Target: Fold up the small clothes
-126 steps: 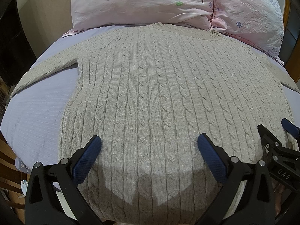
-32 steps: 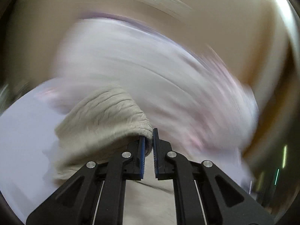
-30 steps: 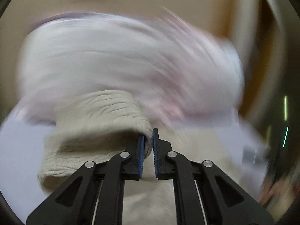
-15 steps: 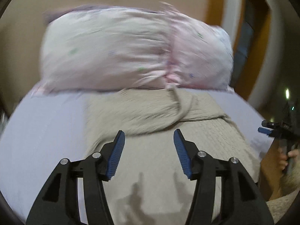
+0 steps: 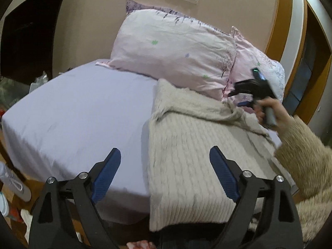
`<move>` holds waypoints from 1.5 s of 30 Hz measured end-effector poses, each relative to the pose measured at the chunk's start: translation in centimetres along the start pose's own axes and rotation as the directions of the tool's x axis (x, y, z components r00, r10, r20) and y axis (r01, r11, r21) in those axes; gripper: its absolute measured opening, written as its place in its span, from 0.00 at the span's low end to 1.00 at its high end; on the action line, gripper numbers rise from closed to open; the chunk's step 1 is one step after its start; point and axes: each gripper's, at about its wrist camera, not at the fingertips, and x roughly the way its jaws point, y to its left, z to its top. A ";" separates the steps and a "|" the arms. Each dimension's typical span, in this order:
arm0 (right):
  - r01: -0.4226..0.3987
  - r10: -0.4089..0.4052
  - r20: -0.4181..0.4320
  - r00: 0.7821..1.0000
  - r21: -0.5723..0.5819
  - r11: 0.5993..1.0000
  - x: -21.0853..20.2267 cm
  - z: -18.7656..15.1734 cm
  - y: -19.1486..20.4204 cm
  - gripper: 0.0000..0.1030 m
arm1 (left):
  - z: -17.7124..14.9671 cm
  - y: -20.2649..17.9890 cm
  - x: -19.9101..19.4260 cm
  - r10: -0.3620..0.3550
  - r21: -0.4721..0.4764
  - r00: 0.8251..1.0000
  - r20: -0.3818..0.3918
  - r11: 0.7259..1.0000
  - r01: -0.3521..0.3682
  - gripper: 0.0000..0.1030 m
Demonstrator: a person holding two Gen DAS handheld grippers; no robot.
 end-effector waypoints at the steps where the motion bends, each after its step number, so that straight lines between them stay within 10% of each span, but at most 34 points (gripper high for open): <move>1: 0.058 -0.059 -0.022 0.998 -0.022 0.998 1.6 0.2 0.2 0.10 | -0.2 0.2 -0.1 0.003 -0.003 1.000 -0.004 1.000 -0.003 0.86; 7: -0.218 0.186 0.253 0.949 0.102 0.971 -5.3 -1.2 -7.1 0.06 | -0.9 2.7 -0.3 -0.066 -0.062 0.998 0.002 0.996 0.066 0.86; 12: -0.169 0.131 0.240 0.962 0.150 0.974 -10.8 -8.1 -16.0 0.65 | -1.8 4.2 0.2 -0.170 -0.100 0.985 -0.001 0.981 0.169 0.86; 14: -0.241 0.203 0.249 0.947 0.133 0.961 -13.3 -11.5 -18.6 0.65 | -2.5 5.0 0.1 -0.224 -0.119 0.974 -0.004 0.968 0.222 0.86; 19: -0.512 0.503 0.120 0.856 0.068 0.856 -19.5 -22.8 -23.9 0.73 | -4.1 6.5 0.7 -0.374 -0.173 0.927 -0.033 0.915 0.363 0.86; 29: -0.670 0.702 -0.078 0.708 0.238 0.703 -14.9 -31.6 -24.5 0.73 | -6.9 5.3 4.3 -0.460 -0.180 0.876 -0.141 0.882 0.435 0.86; 31: -0.695 0.727 -0.086 0.681 0.236 0.679 -13.1 -31.1 -23.3 0.63 | -7.1 5.1 4.9 -0.482 -0.202 0.865 -0.138 0.869 0.452 0.82; 33: -0.726 0.756 -0.101 0.646 0.222 0.650 -12.1 -30.9 -22.1 0.10 | -7.3 4.8 5.8 -0.491 -0.229 0.858 -0.151 0.862 0.453 0.62; 34: -0.738 0.763 -0.106 0.638 0.198 0.645 -12.2 -30.7 -21.5 0.10 | -7.4 4.7 6.1 -0.506 -0.251 0.848 -0.158 0.851 0.461 0.43; 39: -0.789 0.789 -0.026 0.614 0.010 0.615 -16.8 -27.4 -18.5 0.08 | -6.4 4.4 6.3 -0.526 -0.317 0.825 -0.206 0.833 0.452 0.09; 43: -0.795 0.807 0.053 0.588 -0.141 0.589 -20.6 -22.0 -16.3 0.07 | -3.4 2.2 5.6 -0.485 -0.239 0.827 -0.285 0.871 0.429 0.06; 45: -0.788 0.813 0.087 0.575 -0.206 0.580 -21.6 -18.6 -14.8 0.07 | -0.3 1.5 5.6 -0.534 -0.250 0.805 -0.259 0.842 0.478 0.06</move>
